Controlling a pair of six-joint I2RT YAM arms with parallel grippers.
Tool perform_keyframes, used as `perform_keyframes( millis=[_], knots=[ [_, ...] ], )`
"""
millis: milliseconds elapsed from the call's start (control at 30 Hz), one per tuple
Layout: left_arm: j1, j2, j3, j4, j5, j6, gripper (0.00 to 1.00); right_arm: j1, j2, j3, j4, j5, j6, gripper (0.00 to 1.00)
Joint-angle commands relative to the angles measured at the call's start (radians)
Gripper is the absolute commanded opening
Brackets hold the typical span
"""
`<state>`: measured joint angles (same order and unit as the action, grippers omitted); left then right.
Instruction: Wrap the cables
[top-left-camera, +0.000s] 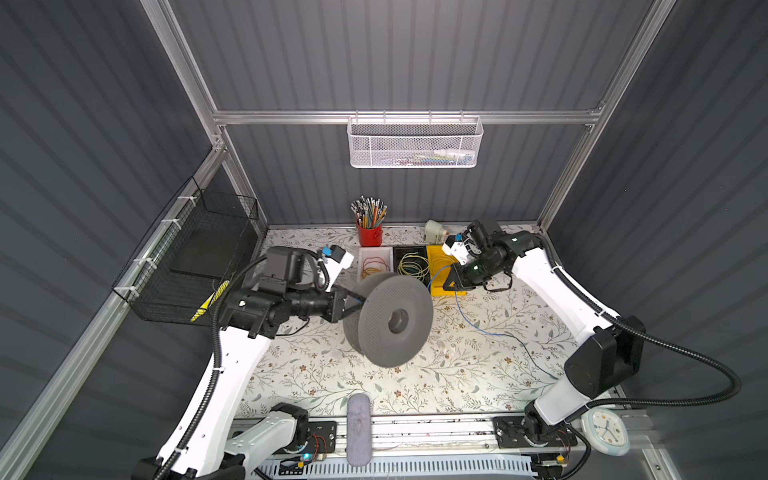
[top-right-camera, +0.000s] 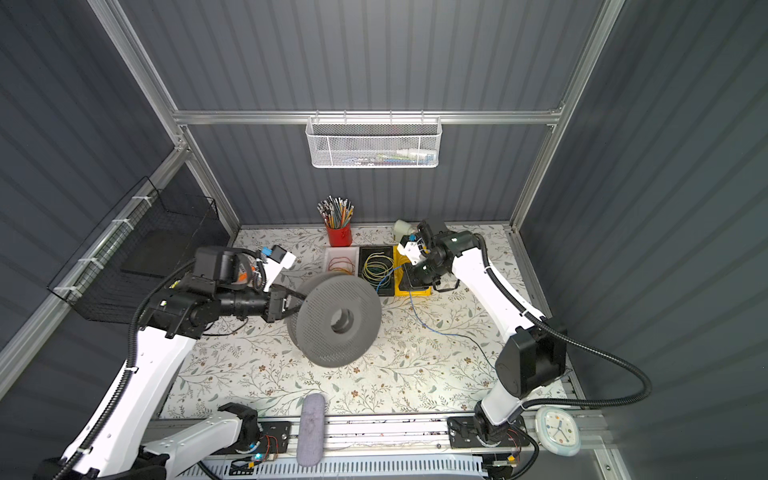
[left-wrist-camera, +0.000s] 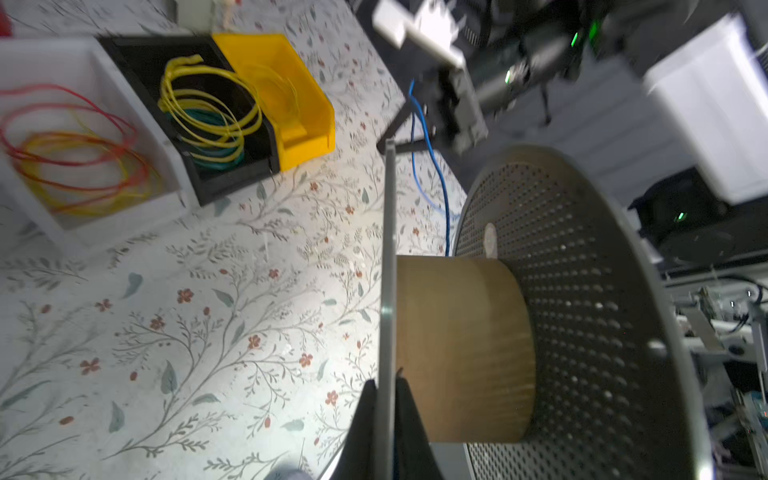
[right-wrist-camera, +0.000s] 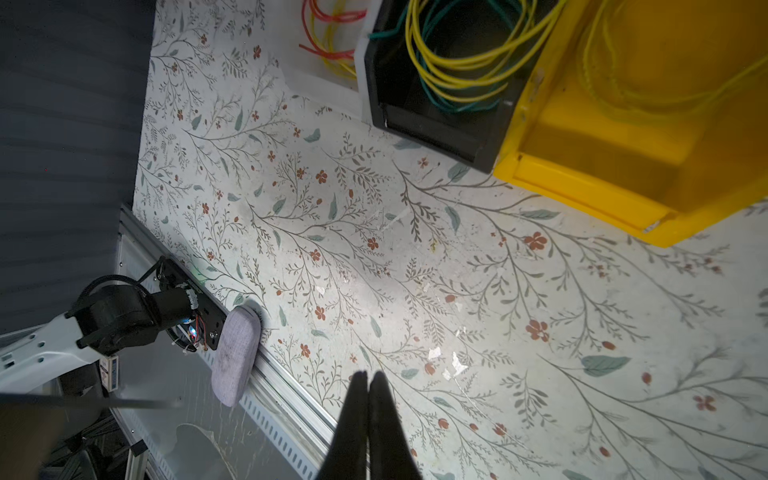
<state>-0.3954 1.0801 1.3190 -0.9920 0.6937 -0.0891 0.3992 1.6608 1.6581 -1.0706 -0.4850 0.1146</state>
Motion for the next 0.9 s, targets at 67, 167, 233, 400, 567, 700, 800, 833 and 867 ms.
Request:
perform_keyframes(
  millis=[67, 167, 233, 400, 567, 700, 800, 833, 867],
  knots=[
    [-0.236, 0.110, 0.032, -0.095, -0.276, 0.054, 0.00, -0.007, 0.100, 0.195, -0.121, -0.107, -0.008, 0.00],
    [-0.329, 0.199, 0.061, -0.142, -0.496, 0.045, 0.00, -0.003, 0.133, 0.263, -0.174, -0.106, -0.026, 0.00],
    [-0.364, 0.252, 0.085, -0.156, -0.661, 0.025, 0.00, -0.003, 0.130, 0.290, -0.197, -0.125, -0.032, 0.00],
    [-0.447, 0.400, 0.209, -0.214, -1.015, -0.020, 0.00, -0.003, 0.097, 0.321, -0.212, -0.279, -0.022, 0.00],
    [-0.475, 0.475, 0.307, -0.148, -1.137, -0.101, 0.00, 0.024, 0.026, 0.201, -0.026, -0.550, 0.102, 0.00],
    [-0.476, 0.501, 0.403, -0.129, -1.236, -0.246, 0.00, 0.099, -0.054, 0.073, 0.173, -0.668, 0.245, 0.00],
    [-0.475, 0.475, 0.415, -0.048, -1.212, -0.354, 0.00, 0.174, -0.131, -0.055, 0.364, -0.700, 0.384, 0.02],
    [-0.475, 0.475, 0.424, -0.040, -1.237, -0.387, 0.00, 0.201, -0.166, -0.108, 0.455, -0.694, 0.463, 0.02],
    [-0.475, 0.472, 0.423, -0.029, -1.247, -0.408, 0.00, 0.222, -0.194, -0.165, 0.531, -0.687, 0.518, 0.02]
  ],
)
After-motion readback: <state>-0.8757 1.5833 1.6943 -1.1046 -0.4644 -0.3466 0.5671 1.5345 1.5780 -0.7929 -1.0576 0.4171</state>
